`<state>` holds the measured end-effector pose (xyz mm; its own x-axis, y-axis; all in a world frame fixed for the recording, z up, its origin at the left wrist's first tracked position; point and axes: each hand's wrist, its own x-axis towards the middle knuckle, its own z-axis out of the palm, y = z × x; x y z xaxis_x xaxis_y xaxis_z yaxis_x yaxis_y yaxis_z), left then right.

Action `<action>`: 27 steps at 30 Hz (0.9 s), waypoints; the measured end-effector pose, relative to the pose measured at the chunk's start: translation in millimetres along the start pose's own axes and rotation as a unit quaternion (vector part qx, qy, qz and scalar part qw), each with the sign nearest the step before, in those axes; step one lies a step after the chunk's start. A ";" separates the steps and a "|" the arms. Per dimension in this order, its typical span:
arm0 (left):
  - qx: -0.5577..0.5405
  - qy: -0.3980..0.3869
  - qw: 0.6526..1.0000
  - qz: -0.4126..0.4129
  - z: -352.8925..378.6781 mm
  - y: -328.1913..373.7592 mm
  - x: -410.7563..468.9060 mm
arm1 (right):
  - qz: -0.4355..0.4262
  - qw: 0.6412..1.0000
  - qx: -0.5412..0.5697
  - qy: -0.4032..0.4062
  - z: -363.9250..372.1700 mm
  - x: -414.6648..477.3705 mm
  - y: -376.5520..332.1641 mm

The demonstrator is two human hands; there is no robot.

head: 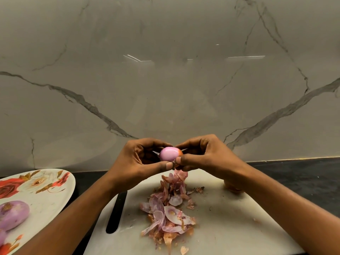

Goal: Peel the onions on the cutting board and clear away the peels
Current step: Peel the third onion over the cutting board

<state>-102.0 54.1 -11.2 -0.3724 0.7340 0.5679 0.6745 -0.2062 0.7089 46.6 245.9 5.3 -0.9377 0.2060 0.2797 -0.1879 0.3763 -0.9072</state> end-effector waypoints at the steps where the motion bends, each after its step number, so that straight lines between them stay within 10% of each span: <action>1: 0.002 0.002 1.000 0.004 0.1 0.0 0.1 | -0.001 1.000 -0.002 0.005 0.2 0.4 0.9; 27: -0.092 0.073 0.992 -0.048 -3.4 1.7 1.8 | -0.012 0.997 -0.046 0.061 -12.6 4.5 -0.5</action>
<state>-103.6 52.8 -7.6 -0.5270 0.6572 0.5388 0.5086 -0.2641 0.8195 46.2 258.0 11.0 -0.8901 0.3019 0.3416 -0.1768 0.4621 -0.8690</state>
